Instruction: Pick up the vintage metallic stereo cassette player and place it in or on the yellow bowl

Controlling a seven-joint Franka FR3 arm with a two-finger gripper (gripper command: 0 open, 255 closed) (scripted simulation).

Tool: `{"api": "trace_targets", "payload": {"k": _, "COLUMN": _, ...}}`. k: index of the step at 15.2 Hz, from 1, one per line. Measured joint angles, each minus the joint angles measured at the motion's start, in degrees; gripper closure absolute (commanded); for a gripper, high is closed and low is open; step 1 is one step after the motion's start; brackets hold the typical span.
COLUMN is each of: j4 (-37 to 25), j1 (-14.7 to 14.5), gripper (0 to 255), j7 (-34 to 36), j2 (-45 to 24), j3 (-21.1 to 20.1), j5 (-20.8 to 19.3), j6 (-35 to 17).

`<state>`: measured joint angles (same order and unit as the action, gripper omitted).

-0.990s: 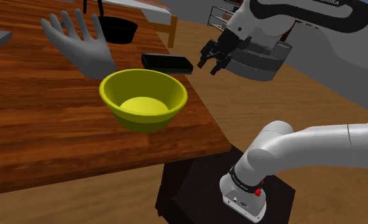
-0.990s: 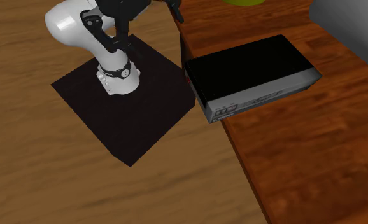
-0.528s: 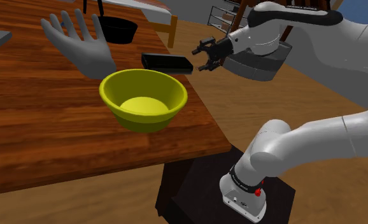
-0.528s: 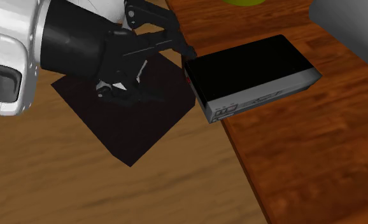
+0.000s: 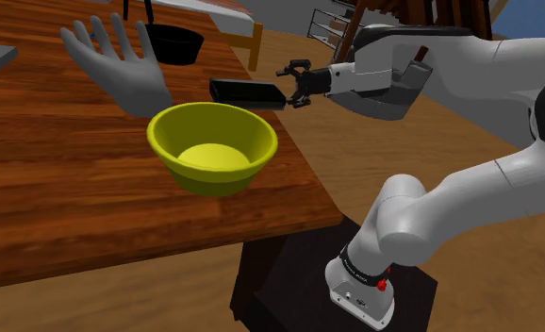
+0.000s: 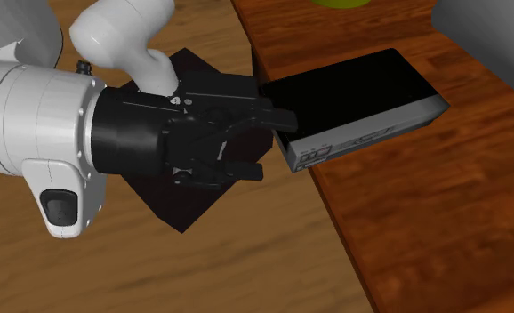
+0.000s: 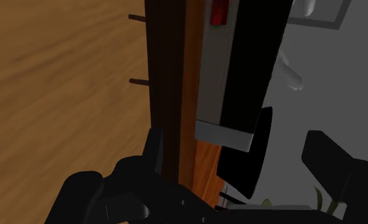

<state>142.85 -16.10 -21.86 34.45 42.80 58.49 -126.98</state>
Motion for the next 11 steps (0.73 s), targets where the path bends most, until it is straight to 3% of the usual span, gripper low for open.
{"api": "trace_targets", "payload": {"k": 9, "j4": -0.1, "j1": -2.1, "gripper": 0, "j7": -1.4, "j2": -1.6, "j3": -0.2, "j5": 2.7, "j6": -1.9}}
{"api": "trace_targets", "payload": {"k": 10, "j4": -0.1, "j1": -2.1, "gripper": 255, "j7": -1.4, "j2": -1.6, "j3": -0.2, "j5": 2.7, "j6": -1.9}}
{"api": "trace_targets", "payload": {"k": 11, "j4": -0.1, "j1": -2.1, "gripper": 255, "j7": -1.4, "j2": -1.6, "j3": -0.2, "j5": 2.7, "j6": -1.9}}
